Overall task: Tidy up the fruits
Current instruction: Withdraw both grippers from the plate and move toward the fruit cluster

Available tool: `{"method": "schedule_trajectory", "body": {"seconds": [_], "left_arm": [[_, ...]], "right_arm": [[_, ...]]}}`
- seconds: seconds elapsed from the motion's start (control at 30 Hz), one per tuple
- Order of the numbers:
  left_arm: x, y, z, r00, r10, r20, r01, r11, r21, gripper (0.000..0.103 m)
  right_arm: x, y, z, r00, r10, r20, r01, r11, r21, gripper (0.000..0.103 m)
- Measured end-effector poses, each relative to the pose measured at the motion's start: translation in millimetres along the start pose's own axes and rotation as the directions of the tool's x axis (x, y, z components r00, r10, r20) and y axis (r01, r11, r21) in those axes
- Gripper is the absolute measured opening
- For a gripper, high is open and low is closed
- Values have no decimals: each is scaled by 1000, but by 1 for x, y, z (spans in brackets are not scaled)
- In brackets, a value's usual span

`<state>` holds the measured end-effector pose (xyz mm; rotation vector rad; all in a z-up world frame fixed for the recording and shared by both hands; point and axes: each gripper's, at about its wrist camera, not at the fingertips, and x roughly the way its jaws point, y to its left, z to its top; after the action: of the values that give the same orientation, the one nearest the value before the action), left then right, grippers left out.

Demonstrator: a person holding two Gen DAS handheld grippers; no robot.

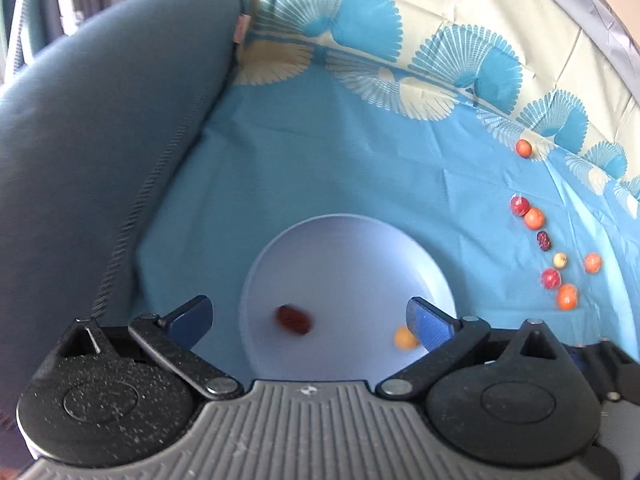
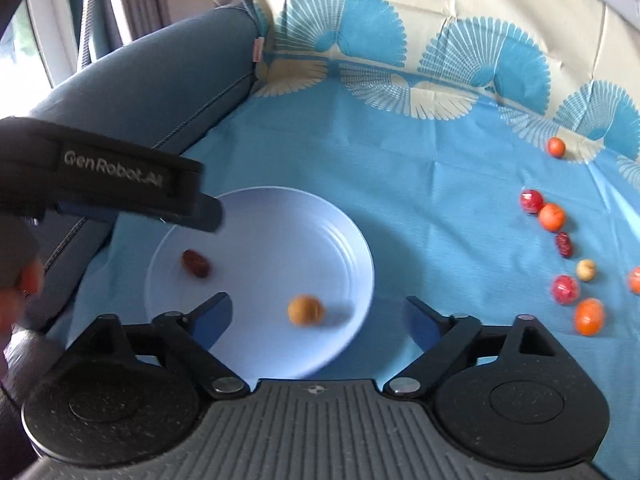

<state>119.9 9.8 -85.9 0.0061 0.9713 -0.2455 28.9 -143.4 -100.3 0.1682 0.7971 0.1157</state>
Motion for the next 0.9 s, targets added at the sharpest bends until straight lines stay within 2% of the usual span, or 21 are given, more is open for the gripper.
{"method": "schedule_trajectory", "body": {"seconds": [0.17,0.37,0.5,0.67,0.9], "left_arm": [[-58,9,-43,994,92,52,-92,996,0,103],[-126,8,-86,989,97,108,-98,995,7,103],[-156,6,-99,986,77,150,-80,997,12,103],[-183,3,-109,970,97,222,-98,995,-6,103],[-205,-3,-119,963,87,256,-92,996,7,103]], "right_arm": [[-57,20,-28,1000,13,1,-13,1000,-25,101],[-119,42,-46,998,-11,59,10,1000,9,102],[-148,50,-52,991,-41,124,41,999,1,102],[-174,55,-59,987,-39,155,41,999,-9,102],[-202,59,-68,976,-53,209,58,998,-17,102]]}}
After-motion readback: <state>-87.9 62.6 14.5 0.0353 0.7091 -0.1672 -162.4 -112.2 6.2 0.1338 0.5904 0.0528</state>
